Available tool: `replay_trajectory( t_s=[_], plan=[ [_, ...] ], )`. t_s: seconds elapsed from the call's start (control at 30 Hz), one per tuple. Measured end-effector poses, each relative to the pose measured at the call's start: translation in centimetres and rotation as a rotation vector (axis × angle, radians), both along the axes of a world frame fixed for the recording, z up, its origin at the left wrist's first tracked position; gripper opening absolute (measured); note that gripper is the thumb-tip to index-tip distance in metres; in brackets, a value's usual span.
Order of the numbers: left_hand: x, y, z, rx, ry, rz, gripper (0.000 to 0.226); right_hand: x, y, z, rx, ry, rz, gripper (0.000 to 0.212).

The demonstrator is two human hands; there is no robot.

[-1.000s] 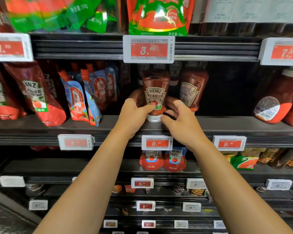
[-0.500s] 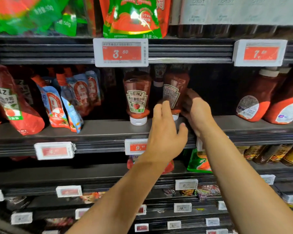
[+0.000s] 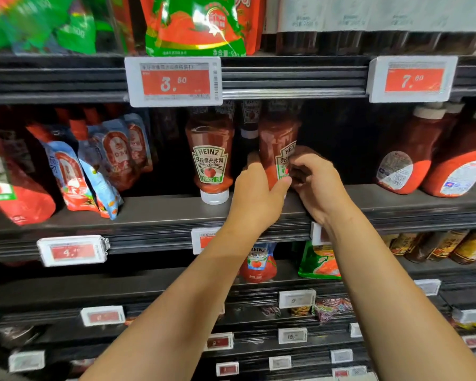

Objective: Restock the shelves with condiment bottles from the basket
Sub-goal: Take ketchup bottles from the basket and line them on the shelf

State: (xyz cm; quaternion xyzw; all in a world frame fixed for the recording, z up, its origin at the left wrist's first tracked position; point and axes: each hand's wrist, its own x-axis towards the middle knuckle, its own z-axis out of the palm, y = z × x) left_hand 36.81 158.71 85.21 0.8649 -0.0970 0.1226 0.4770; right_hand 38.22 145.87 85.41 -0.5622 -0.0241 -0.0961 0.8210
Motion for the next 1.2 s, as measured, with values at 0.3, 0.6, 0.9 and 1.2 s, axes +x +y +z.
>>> replay_trajectory(
  t_s=[0.3,0.6,0.9,1.2],
  plan=[
    [-1.0,0.8,-0.2,0.087,-0.036,-0.020,0.035,0.3,-0.5,-0.6,-0.041,-0.067,0.067,0.032],
    [-3.0,7.6,0.5,-0.085,-0.470,0.380,0.060,0.1,0.6,-0.8,-0.326,-0.094,0.015,0.054],
    [0.5,9.4,0.4,0.102,-0.178,0.230,0.057,-0.9,2.2,-0.2,-0.729,-0.149,0.006,0.050],
    [2.3,6.7,1.1,0.249,-0.143,0.141,0.073,-1.0,0.6,-0.1,-0.833,-0.118,-0.221,0.065]
  ],
)
